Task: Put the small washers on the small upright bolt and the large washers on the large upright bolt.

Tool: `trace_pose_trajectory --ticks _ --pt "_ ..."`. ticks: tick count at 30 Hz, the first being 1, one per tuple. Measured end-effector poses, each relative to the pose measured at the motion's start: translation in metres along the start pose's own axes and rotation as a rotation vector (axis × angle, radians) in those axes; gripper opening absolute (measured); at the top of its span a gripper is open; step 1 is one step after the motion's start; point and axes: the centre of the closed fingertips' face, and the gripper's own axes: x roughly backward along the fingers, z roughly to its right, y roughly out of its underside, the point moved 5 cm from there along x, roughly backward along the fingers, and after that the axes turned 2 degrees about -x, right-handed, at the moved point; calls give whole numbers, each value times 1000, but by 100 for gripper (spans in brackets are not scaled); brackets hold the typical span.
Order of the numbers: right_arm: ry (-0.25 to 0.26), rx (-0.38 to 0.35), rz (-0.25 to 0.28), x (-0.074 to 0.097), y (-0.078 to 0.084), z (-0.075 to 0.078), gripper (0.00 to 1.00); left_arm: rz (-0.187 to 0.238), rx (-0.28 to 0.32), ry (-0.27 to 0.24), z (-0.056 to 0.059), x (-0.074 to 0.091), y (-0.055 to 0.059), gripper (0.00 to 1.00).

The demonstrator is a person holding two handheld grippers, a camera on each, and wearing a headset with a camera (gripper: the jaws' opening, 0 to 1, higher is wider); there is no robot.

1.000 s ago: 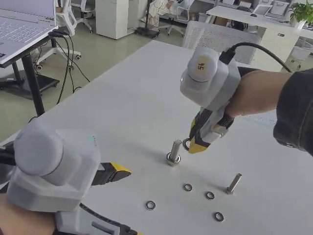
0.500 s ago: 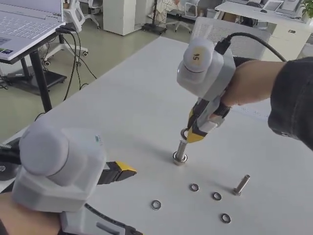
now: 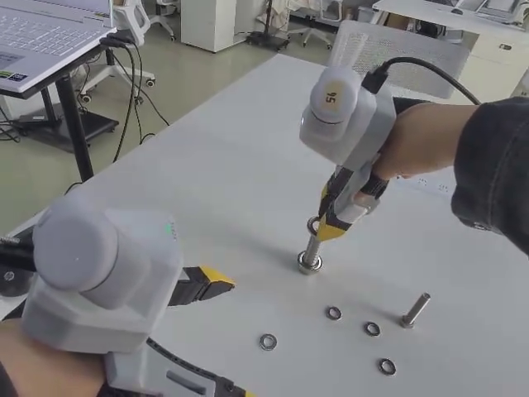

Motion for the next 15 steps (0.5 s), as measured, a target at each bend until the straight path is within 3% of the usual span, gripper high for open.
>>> trace_pose_trajectory --ticks 15 --pt "-16 -1 -17 -13 4 2 24 3 3 -5 1 0 -1 90"
